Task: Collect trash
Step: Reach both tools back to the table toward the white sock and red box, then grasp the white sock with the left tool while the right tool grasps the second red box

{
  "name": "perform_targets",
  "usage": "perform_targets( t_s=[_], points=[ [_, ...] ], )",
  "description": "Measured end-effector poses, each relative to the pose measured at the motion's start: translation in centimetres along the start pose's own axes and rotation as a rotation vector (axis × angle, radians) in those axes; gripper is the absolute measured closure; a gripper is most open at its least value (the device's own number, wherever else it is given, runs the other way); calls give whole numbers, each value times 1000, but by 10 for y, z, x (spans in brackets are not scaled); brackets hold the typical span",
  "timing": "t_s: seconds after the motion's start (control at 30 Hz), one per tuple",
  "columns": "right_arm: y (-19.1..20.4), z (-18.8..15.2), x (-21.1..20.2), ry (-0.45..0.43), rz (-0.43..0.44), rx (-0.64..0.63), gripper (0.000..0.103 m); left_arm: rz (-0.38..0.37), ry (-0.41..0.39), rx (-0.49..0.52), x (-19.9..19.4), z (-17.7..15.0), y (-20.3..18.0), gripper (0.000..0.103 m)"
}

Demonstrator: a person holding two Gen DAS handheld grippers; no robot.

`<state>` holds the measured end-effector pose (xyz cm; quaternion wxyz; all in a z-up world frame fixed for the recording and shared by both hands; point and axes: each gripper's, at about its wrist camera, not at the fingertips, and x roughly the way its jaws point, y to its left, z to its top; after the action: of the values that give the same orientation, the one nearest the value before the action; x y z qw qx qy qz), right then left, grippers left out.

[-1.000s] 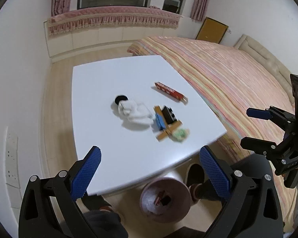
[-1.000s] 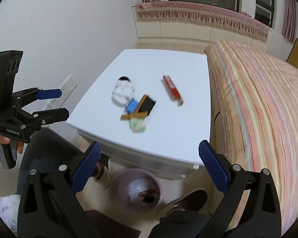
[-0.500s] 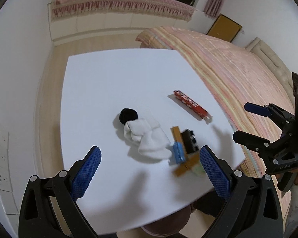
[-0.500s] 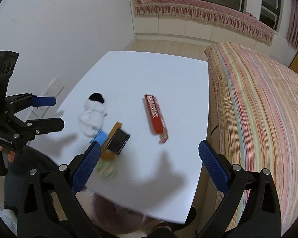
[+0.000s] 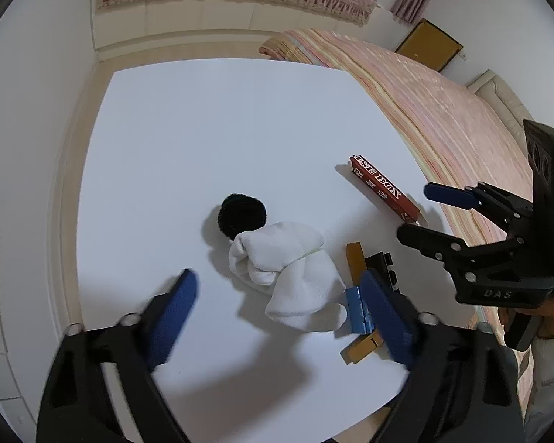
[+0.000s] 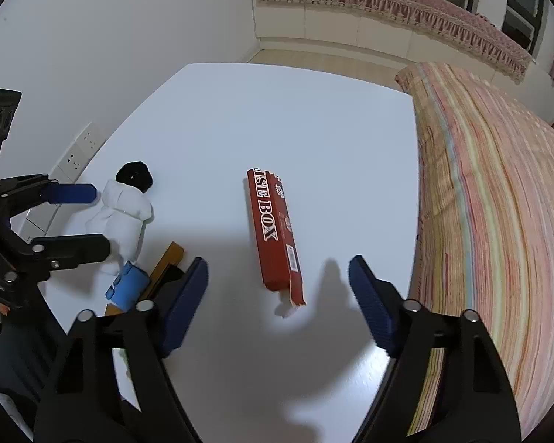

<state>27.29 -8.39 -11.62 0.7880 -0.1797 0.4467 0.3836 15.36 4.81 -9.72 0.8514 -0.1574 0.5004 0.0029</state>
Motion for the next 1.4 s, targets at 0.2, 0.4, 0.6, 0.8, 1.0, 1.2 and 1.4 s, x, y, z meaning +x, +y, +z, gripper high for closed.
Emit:
perform_targets(
  t_s=[0.2, 0.4, 0.6, 0.8, 1.0, 1.2, 1.4],
  points=[
    [1, 4, 8, 7, -4, 5, 56, 0, 2, 17, 3, -1, 0, 48],
    [2, 2, 9, -3, -15, 9, 84, -4, -3, 41, 1, -2, 1, 61],
    [5, -2, 5, -16, -16, 19, 89, 7, -22, 59, -3, 0, 2, 74],
    [7, -8, -17, -54, -18, 33, 89, 6, -54, 90, -17, -1, -5, 76],
    [18, -21, -53, -87, -16, 43, 89, 5, -99, 129, -48, -9, -14, 76],
    [34, -45, -93, -127, -6, 62, 89, -11, -131, 170, -81, -28, -24, 76],
    [55, -79, -125, -142, 12, 68, 89, -31, -138, 203, -102, -56, -37, 76]
  ],
)
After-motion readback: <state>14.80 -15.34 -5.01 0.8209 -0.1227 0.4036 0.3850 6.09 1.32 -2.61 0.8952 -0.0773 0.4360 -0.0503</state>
